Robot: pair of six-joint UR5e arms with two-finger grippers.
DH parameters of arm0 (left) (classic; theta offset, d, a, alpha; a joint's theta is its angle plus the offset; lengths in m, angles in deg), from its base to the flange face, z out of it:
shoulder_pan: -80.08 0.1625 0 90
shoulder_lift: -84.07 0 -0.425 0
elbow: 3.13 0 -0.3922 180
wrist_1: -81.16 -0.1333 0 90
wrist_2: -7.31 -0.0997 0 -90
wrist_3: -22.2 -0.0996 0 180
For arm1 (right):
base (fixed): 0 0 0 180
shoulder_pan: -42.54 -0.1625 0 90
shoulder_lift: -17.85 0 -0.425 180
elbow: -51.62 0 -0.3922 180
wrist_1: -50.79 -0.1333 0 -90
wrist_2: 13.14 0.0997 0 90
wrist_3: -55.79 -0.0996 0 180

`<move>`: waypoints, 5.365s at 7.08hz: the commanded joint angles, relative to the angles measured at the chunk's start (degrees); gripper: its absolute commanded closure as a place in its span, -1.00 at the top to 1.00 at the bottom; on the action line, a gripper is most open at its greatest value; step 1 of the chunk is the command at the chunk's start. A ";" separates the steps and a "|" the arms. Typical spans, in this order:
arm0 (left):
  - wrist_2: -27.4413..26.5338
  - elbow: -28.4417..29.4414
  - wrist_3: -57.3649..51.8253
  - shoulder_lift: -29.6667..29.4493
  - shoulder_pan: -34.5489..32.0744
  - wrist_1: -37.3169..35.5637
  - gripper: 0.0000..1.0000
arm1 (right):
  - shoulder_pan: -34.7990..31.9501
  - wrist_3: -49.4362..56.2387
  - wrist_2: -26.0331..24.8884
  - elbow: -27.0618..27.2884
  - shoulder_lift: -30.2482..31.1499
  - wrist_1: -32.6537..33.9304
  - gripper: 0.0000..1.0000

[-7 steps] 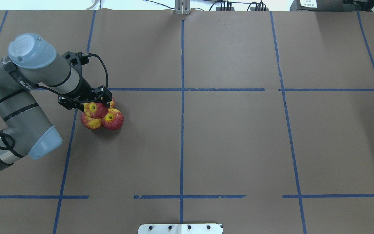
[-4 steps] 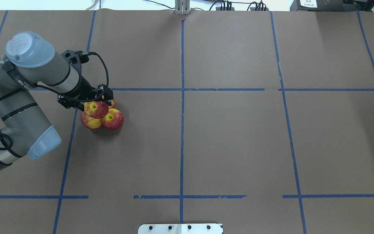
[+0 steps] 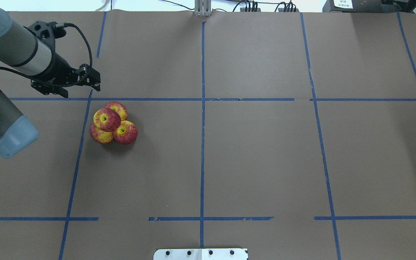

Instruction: Stack apples

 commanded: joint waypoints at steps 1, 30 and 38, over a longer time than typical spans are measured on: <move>0.52 -2.97 -10.70 5.59 -5.58 -1.99 1.00 | 0.00 0.00 0.02 -0.04 0.00 -0.02 1.00; 12.30 18.72 -74.93 19.97 -41.66 -7.79 1.00 | 0.00 0.00 0.02 -0.04 0.00 -0.02 1.00; 12.03 18.81 -74.93 20.14 -41.66 -7.88 1.00 | 0.00 0.00 0.02 -0.04 0.00 -0.02 1.00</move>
